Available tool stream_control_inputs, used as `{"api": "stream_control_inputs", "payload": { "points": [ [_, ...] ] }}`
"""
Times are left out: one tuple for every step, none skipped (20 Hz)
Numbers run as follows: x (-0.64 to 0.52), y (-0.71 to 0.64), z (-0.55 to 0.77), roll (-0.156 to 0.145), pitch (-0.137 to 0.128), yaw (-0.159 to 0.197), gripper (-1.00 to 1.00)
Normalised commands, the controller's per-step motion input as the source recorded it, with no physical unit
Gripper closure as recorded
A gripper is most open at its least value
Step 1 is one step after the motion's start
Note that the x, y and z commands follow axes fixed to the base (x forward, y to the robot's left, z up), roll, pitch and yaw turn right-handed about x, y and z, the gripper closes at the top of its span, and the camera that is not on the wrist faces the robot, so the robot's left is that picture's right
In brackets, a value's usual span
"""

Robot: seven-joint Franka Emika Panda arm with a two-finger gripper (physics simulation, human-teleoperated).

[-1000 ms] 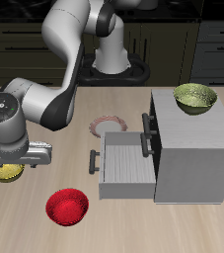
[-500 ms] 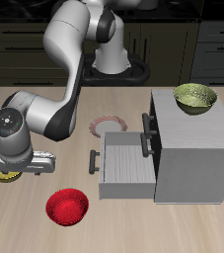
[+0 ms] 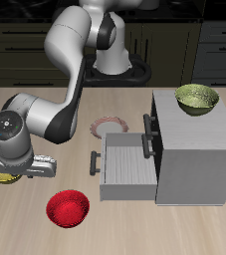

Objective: Place the yellow bowl in the bottom drawer of the white cabinet and close the drawer

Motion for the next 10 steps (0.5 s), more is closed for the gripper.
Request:
{"api": "stream_control_inputs", "payload": {
  "points": [
    [-0.08, -0.11, 0.18, 0.040, -0.019, -0.124, 1.00],
    [-0.06, -0.06, 0.08, 0.009, -0.032, 0.025, 1.00],
    [-0.04, -0.08, 0.06, -0.024, -0.005, 0.005, 1.00],
    [-0.19, -0.16, 0.26, 0.023, -0.026, -0.072, 1.00],
    [-0.06, 0.00, 0.06, -0.012, -0.002, -0.004, 1.00],
    [-0.08, -0.05, 0.12, 0.002, -0.027, -0.003, 1.00],
    [-0.05, -0.01, 0.03, -0.002, 0.003, -0.008, 1.00],
    [-0.03, -0.04, 0.04, -0.004, 0.003, 0.006, 1.00],
    [-0.04, 0.02, 0.02, 0.000, -0.003, 0.022, 1.00],
    [-0.12, 0.06, 0.13, -0.007, -0.019, 0.007, 1.00]
  ]
}}
